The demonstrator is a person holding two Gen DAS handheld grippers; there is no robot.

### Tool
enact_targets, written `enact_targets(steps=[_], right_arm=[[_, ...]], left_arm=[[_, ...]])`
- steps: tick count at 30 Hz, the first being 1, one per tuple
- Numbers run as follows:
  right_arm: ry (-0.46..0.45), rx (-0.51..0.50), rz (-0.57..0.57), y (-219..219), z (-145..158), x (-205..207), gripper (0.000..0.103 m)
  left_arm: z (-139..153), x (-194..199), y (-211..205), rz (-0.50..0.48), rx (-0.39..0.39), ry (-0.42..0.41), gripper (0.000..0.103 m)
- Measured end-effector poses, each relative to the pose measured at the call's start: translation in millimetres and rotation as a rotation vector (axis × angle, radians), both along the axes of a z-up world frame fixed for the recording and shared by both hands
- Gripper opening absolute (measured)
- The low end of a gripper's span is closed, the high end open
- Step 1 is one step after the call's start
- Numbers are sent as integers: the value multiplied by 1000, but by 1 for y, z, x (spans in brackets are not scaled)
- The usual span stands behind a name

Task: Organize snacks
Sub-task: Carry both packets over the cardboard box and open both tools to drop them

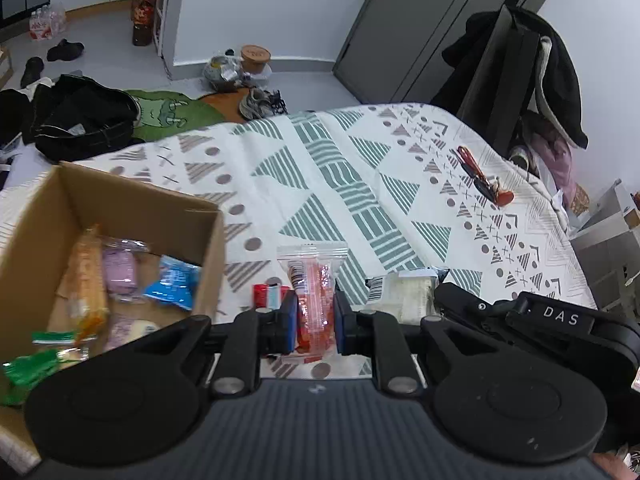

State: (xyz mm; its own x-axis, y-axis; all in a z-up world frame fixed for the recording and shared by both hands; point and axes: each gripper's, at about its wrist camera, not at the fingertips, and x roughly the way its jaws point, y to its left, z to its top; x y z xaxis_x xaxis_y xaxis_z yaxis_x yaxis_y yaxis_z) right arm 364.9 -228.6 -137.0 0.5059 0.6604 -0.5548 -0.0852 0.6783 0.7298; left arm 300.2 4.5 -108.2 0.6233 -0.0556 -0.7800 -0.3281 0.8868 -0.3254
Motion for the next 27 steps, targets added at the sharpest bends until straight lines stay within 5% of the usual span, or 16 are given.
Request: enact_targets(steps=[27], right_arm=[[-137, 8, 216, 101, 52, -62, 0]], left_arm=[[35, -85, 100, 163, -10, -61, 17]])
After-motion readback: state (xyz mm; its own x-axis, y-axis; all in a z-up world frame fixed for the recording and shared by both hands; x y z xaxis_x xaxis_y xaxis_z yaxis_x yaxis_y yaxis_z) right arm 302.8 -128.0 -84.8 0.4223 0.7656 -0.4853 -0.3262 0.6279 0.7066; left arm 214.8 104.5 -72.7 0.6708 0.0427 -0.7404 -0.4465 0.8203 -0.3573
